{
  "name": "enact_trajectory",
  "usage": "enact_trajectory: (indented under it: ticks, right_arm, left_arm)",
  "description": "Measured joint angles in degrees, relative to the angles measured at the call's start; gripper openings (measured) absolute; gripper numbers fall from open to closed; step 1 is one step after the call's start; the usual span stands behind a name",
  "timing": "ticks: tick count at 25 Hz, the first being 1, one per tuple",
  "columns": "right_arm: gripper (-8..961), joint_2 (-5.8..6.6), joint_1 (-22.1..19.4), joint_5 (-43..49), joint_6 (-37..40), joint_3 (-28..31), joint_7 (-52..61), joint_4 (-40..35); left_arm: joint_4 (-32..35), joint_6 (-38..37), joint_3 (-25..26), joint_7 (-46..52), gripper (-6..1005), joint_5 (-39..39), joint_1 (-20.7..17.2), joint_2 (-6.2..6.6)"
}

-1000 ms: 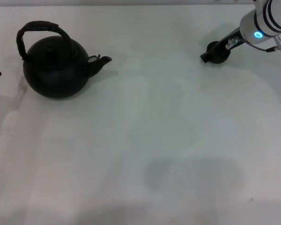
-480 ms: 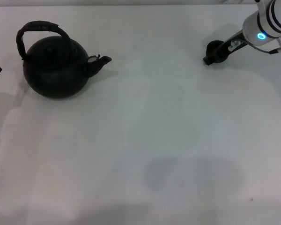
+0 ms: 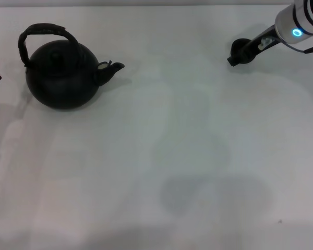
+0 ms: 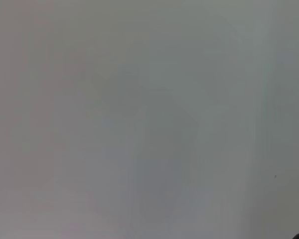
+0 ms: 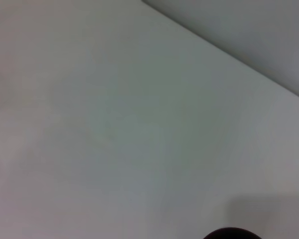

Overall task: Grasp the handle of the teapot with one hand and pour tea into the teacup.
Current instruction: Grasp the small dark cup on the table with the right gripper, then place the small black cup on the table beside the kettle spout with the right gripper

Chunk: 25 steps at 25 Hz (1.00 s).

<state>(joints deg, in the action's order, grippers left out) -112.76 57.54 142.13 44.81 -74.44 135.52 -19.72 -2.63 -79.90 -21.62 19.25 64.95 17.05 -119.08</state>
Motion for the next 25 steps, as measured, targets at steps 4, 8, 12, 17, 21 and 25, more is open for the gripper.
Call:
enact_trajectory:
  ticks: [4, 8, 12, 17, 21, 25]
  right_arm:
    - [730, -0.42, -1.1, 0.4, 5.9, -1.1, -0.4, -5.3]
    - [733, -1.67, -2.2, 0.9, 12.2, -8.3, -0.9, -11.8]
    - [737, -2.72, -2.1, 0.5, 17.2, -13.9, -1.1, -16.9]
    - [741, -3.06, -2.1, -2.4, 20.8, -18.4, -1.1, -23.2]
    - [744, -3.13, -2.1, -4.8, 22.8, -23.4, -1.3, -25.9]
    - [748, -3.3, -2.6, -6.9, 23.2, -27.8, -1.3, -27.1]
  left_arm:
    - [0.0, 0.0, 0.0, 0.0, 847, -0.1, -0.1, 0.06]
    - [0.0, 0.0, 0.0, -0.1, 847, -1.1, -0.3, 0.16]
    - [0.0, 0.0, 0.0, 0.0, 847, -1.2, -0.4, 0.17]
    - [0.0, 0.0, 0.0, 0.0, 847, -1.2, -0.4, 0.17]
    - [0.0, 0.0, 0.0, 0.0, 846, -1.2, -0.4, 0.17]
    - [0.0, 0.0, 0.0, 0.0, 846, -1.2, -0.5, 0.17]
